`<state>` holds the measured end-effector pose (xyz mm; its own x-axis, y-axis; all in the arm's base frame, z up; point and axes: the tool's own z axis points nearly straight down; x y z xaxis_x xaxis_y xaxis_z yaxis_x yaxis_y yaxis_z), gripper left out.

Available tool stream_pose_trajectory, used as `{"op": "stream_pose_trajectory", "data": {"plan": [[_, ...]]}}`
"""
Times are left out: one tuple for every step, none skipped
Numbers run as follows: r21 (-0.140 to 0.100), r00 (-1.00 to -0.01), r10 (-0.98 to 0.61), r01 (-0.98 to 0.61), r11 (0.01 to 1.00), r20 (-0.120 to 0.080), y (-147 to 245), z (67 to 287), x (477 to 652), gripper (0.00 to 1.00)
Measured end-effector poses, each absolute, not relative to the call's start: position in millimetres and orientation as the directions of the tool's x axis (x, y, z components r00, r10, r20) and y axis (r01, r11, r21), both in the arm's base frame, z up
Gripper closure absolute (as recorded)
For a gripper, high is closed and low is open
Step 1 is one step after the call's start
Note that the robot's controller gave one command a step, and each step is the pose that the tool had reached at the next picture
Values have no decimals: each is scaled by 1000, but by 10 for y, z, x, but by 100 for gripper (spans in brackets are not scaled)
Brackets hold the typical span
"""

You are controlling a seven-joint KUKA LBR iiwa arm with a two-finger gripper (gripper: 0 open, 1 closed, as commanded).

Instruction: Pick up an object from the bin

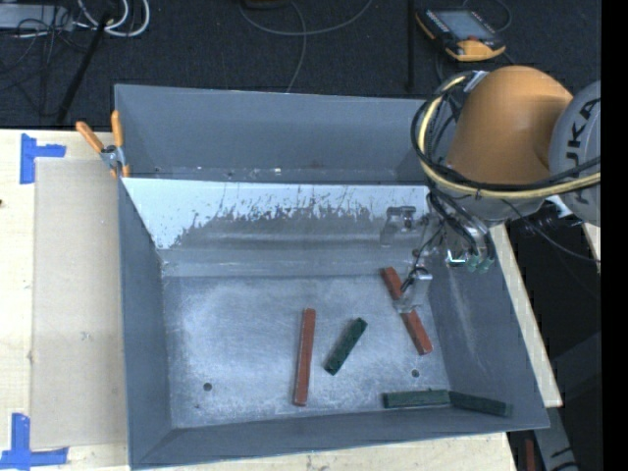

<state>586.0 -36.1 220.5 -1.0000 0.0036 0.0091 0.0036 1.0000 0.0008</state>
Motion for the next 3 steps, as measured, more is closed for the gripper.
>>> {"op": "stream_pose_trajectory", "data": {"plan": [[3, -965, -263, -263, 965, 7, 105, 1505, 5617, 0], [3, -938, -347, -347, 938, 7, -182, 650, 5731, 0], [1, -938, -347, -347, 938, 2, -177, 694, 5745, 100]]}}
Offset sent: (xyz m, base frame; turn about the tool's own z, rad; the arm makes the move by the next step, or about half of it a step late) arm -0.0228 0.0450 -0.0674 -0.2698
